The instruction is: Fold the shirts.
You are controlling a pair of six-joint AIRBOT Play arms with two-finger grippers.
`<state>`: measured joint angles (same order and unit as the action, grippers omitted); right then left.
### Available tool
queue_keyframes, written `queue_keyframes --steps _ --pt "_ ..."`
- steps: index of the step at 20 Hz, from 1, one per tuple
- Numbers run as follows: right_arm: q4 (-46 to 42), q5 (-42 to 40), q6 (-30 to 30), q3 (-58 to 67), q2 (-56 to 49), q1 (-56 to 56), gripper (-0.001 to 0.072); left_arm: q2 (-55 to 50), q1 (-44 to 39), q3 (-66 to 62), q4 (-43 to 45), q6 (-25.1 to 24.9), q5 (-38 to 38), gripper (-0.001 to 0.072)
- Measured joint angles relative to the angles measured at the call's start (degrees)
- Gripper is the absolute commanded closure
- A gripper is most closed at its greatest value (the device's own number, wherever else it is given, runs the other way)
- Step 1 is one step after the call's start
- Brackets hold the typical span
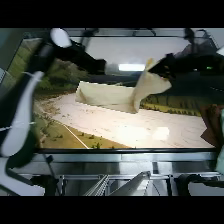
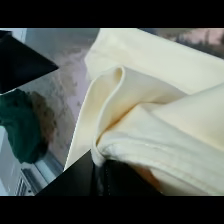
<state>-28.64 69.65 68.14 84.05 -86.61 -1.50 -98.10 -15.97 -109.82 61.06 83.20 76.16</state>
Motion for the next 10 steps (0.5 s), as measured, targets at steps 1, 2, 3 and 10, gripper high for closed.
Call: queue_keyframes --steps 1,2,3,10 --pt "-0.44 -4.55 0.66 1.16 -1.38 -4.28 0.0696 4.5 3.54 3.28 -1.53 -0.72 0.5 0.0695" --pt "-1.57 -9.18 1.42 3.08 -3.56 -8.9 0.0696 8.48 6.91 6.45 -3.08 -1.33 1.27 0.0695" --pt "-3.04 -12.9 2.49 5.49 -6.19 -12.85 0.0696 12.31 10.34 9.86 -4.92 -2.14 2.1 0.0695" --pt "-10.54 -22.73 7.08 31.5 -31.01 -33.29 0.0615 28.37 25.62 33.07 -18.88 -8.74 1.16 0.0694"
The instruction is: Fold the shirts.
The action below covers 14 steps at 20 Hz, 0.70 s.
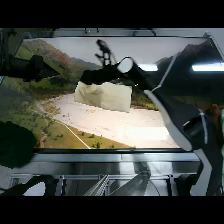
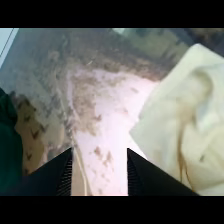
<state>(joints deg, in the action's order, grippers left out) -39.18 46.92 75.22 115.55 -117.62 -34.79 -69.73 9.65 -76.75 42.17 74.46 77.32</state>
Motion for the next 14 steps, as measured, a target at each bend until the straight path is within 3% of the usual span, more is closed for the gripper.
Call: queue_keyframes --steps 2,3,9,10,11,12,14 --pt "-1.7 2.93 -0.74 2.49 -1.11 -0.72 0.0632 2.08 1.57 4.94 -2.97 -1.77 -1.49 0.0694" --pt "-3.13 5.77 -0.85 2.67 -0.7 -0.07 0.0695 2.82 2.08 7.28 -4.24 -2.73 -2.16 0.0694" --pt "-14.27 23.47 6.23 -3.96 7.69 13.03 0.0685 4.11 3.1 17.77 -10.23 -8.22 -5.18 0.0694" --pt "-15.32 24.98 7.8 -5.53 9.05 15.61 0.0585 4.13 3.13 18.95 -11.52 -9.22 -5.38 0.0695" --pt "-16.37 26.21 9.44 -7.37 10.21 18.36 0.0315 4.15 3.17 19.8 -12.41 -10.05 -5.4 0.0694" --pt "-17.2 27.02 11.02 -9.11 10.93 20.63 0.0217 4.2 3.17 20.41 -13.07 -10.62 -5.44 0.0694" --pt "-17.94 28.04 13.86 -12.98 11.63 24.26 0.0209 4.24 3.19 21.16 -14.12 -11.76 -5.42 0.0694"
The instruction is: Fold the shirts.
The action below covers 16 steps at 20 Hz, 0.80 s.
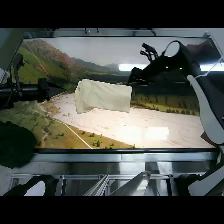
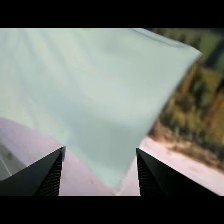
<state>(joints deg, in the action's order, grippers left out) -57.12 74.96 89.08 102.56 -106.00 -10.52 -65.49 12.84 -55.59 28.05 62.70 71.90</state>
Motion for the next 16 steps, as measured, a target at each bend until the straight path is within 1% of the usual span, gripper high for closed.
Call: queue_keyframes --steps 3,5,7,11,13,14,15,16 --pt "-0.48 -1.25 2.05 -4.81 -1.31 2.21 0.0208 0.04 -0.02 0.5 -0.57 -1.14 0.02 0.0694" --pt "1.2 -2.84 2.43 -6.36 -3.43 2.03 0.0208 0.04 0.0 0.63 -0.9 -1.75 0.13 0.0694" --pt "4.98 -5.03 1.66 -7.17 -6.01 1.25 0.0208 0.04 0.0 0.74 -0.92 -2.14 0.76 0.0694" --pt "16.11 -9.07 -1.42 -7.72 -10.49 -1.14 0.0218 0.04 0.0 0.76 -1.14 -2.84 1.2 0.0694" --pt "19.93 -11.06 -3.06 -7.76 -11.96 -2.23 0.0652 0.04 -0.02 0.76 -1.14 -3.02 1.38 0.0694" --pt "21.81 -11.58 -4.55 -7.82 -12.44 -2.54 0.0662 0.04 -0.02 0.76 -1.11 -3.04 1.42 0.0694" --pt "24.5 -11.87 -6.49 -7.82 -12.44 -2.56 0.0695 0.04 0.0 0.76 -1.14 -3.04 1.51 0.0694" --pt "28.26 -12.31 -8.74 -7.78 -11.93 -2.45 0.0695 0.04 0.0 0.76 -1.11 -3.06 1.57 0.0694"
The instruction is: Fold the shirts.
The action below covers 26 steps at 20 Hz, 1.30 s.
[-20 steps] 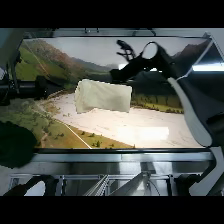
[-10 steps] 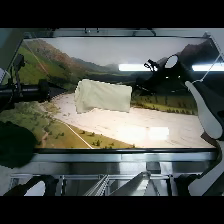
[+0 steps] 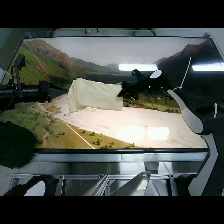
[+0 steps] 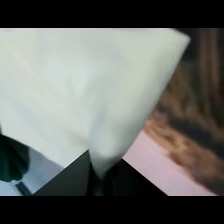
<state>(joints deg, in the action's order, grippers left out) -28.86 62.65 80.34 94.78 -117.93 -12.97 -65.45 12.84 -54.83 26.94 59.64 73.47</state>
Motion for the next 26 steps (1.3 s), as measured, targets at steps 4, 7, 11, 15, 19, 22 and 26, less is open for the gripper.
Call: queue_keyframes --steps 4,7,11,15,19,22,26 --pt "6.95 0.9 -6.47 0.0 7.61 3.3 0.0696 0.0 0.0 0.0 0.0 -0.15 0.04 0.0693" --pt "5.46 -0.04 -6.32 0.96 17.79 11.43 0.0697 0.0 0.0 0.0 0.0 -0.13 0.24 0.0694" --pt "-1.9 0.92 1.88 6.54 27.54 27.91 0.0696 0.0 -0.02 0.02 0.0 -0.11 1.05 0.0693" --pt "-7.65 9.22 10.67 11.32 30.95 44.63 0.0696 0.0 0.0 0.02 0.0 0.04 1.38 0.0693" --pt "-13.73 21.42 15.1 12.74 32.13 57.29 0.0697 0.0 0.0 0.02 0.0 0.04 1.49 0.0693" --pt "-23.34 28.85 16.83 13.07 33.88 63.08 0.0697 0.0 0.0 0.02 0.0 0.02 1.51 0.0693" --pt "-43.91 35.82 20.33 13.14 37.64 65.96 0.0696 0.0 0.0 0.02 0.02 -0.02 1.53 0.0693"
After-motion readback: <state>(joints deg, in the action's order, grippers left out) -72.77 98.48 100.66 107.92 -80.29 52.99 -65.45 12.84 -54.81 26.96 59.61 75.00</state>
